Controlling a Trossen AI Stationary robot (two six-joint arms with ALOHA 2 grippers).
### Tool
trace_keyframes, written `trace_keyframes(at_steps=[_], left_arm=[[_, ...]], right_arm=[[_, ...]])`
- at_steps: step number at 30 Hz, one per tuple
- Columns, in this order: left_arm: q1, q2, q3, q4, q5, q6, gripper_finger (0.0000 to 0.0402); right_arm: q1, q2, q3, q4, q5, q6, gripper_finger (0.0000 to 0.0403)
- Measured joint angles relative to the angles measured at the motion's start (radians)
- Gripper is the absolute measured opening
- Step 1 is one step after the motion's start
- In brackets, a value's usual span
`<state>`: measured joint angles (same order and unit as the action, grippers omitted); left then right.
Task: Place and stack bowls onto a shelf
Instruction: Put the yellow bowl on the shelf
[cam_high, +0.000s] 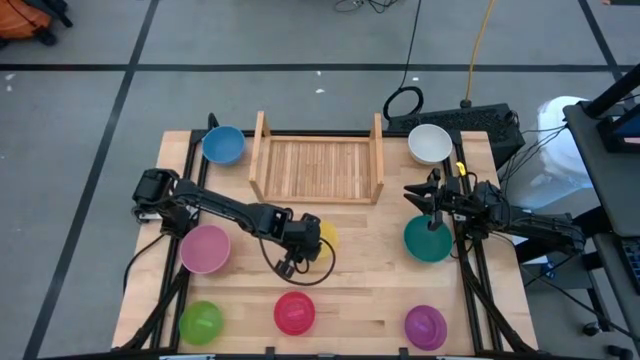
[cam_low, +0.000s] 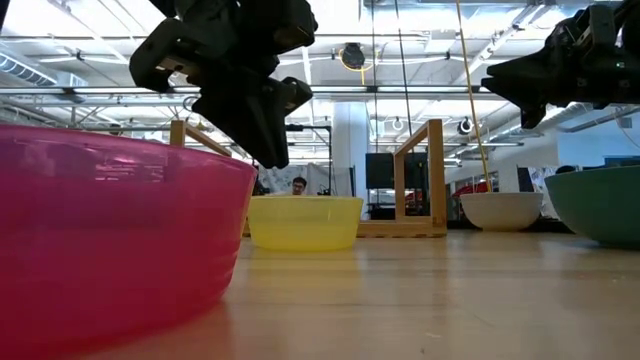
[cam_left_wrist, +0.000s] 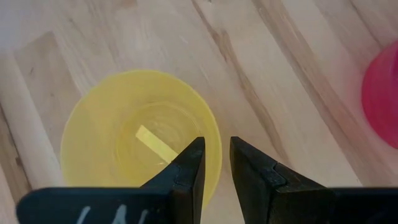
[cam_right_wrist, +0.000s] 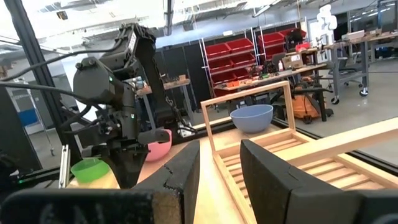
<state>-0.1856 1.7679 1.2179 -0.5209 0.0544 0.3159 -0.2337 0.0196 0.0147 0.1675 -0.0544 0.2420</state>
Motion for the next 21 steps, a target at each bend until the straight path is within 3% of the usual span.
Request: trace_keyframes(at_steps=[21], left_arm=[[-0.005, 0.002, 0.000, 0.051, 0.038, -0.092, 0.0081]], right_arm=[[0.000, 0.001, 0.000, 0.001, 0.000, 0.000, 0.0110]])
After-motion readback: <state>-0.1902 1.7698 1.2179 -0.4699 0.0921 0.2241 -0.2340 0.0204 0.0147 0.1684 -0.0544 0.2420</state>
